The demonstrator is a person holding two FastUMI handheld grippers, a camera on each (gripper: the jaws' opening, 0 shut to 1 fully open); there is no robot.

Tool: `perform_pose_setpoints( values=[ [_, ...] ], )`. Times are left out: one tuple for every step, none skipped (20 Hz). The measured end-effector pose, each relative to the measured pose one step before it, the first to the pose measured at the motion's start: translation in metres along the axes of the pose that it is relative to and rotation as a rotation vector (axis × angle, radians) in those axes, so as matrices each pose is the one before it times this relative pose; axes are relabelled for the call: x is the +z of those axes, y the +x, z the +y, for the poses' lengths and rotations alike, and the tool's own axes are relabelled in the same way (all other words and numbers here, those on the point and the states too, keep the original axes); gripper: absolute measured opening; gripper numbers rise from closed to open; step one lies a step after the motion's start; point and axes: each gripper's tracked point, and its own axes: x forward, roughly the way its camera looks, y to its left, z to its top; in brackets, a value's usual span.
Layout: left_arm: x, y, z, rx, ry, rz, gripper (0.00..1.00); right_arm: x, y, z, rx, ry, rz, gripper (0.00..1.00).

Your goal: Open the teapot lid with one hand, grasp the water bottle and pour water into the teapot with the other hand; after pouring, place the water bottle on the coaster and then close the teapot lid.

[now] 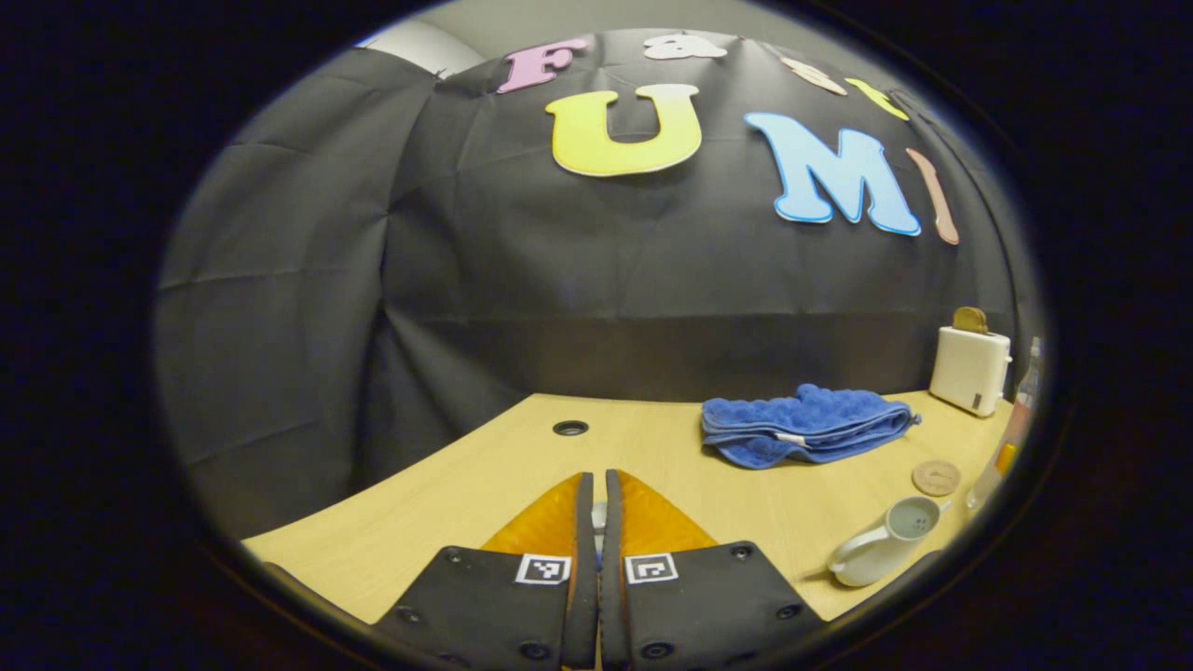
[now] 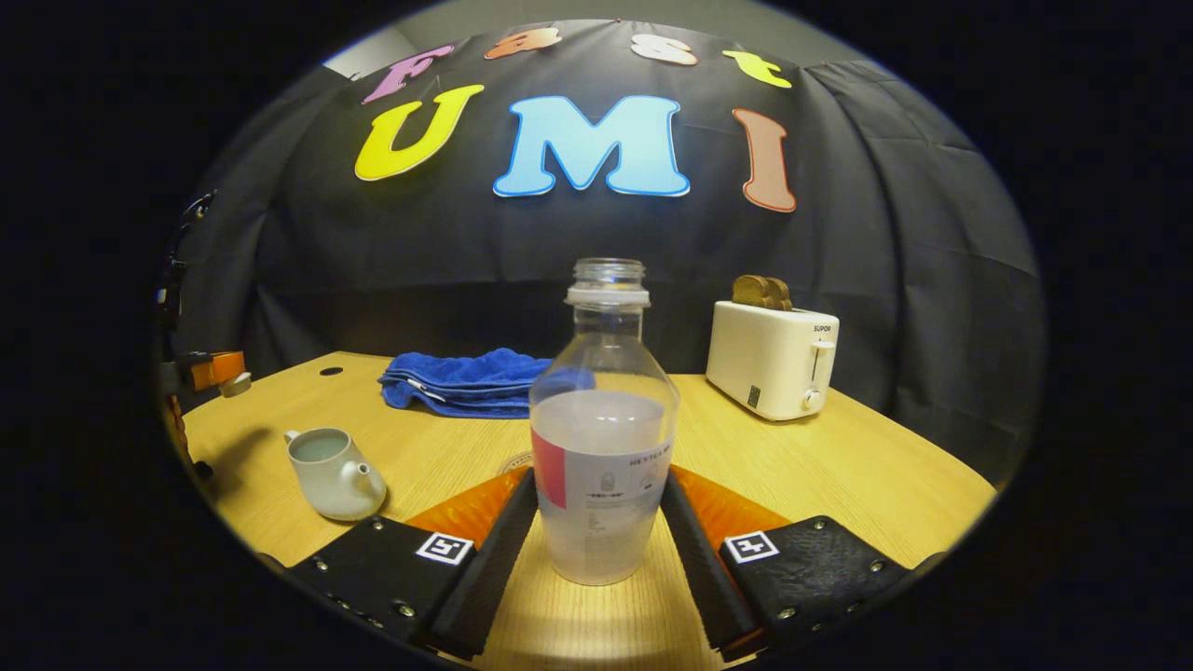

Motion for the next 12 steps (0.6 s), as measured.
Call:
perform_pose_setpoints(
  values=[
    [-0.00065,-0.00075,0.00176,0.00234,-0.00515,0.00184,0.08,0.00167,-0.00225,0.00058,-0.00004,0.00849,0.00128,0.81],
    [-0.00094,0.00087,-0.00030,-0.00135,-0.00416,0.00257,0.08,0.00081,0.00170,-0.00029,-0.00141,-0.00264,0.00188,0.81],
    [-0.00026,0.00032,-0.00044,-0.00219,-0.00267,0.00352,0.08,0.00045,-0.00129,0.00124,-0.00429,-0.00587,0.00051,0.79],
    [-0.00216,0.00076,-0.00129,-0.00438,-0.00010,0.00576,0.08,0.00068,-0.00008,-0.00076,-0.01758,-0.01628,0.00418,0.79],
    [-0.00132,-0.00015,-0.00075,-0.00206,0.00347,0.00532,0.08,0.00037,0.00100,-0.00038,-0.01492,-0.03331,0.00366,0.77],
    [-0.00130,0.00019,-0.00040,-0.00061,0.00242,0.00296,0.08,0.00295,-0.00136,0.00036,-0.01535,-0.04094,-0.00267,0.77],
    [-0.00001,0.00004,-0.00048,-0.00326,-0.00204,0.00210,0.08,0.00364,-0.00035,-0.00042,-0.01919,-0.04464,-0.00743,0.77],
    [0.00032,-0.00064,0.00014,-0.00271,-0.00383,0.00085,0.08,0.00442,-0.00252,0.00099,-0.01633,-0.04651,-0.01089,0.77],
    [0.00028,-0.00027,-0.00012,-0.00103,-0.00265,0.00078,0.08,0.00333,-0.00031,0.00138,-0.01784,-0.04929,-0.01298,0.77],
    [-0.00039,-0.00041,0.00149,0.00067,-0.00084,-0.00024,0.08,0.00566,-0.00092,0.00067,-0.01969,-0.05369,-0.01235,0.77],
    [0.00025,-0.00064,0.00028,0.00082,-0.00026,-0.00016,0.08,0.00599,0.00208,-0.00033,-0.01974,-0.05246,-0.01324,0.77],
    [0.00027,0.00081,-0.00018,-0.00183,-0.00264,-0.00073,0.08,0.00599,0.00096,-0.00034,-0.02027,-0.04801,-0.01195,0.77]
  ],
)
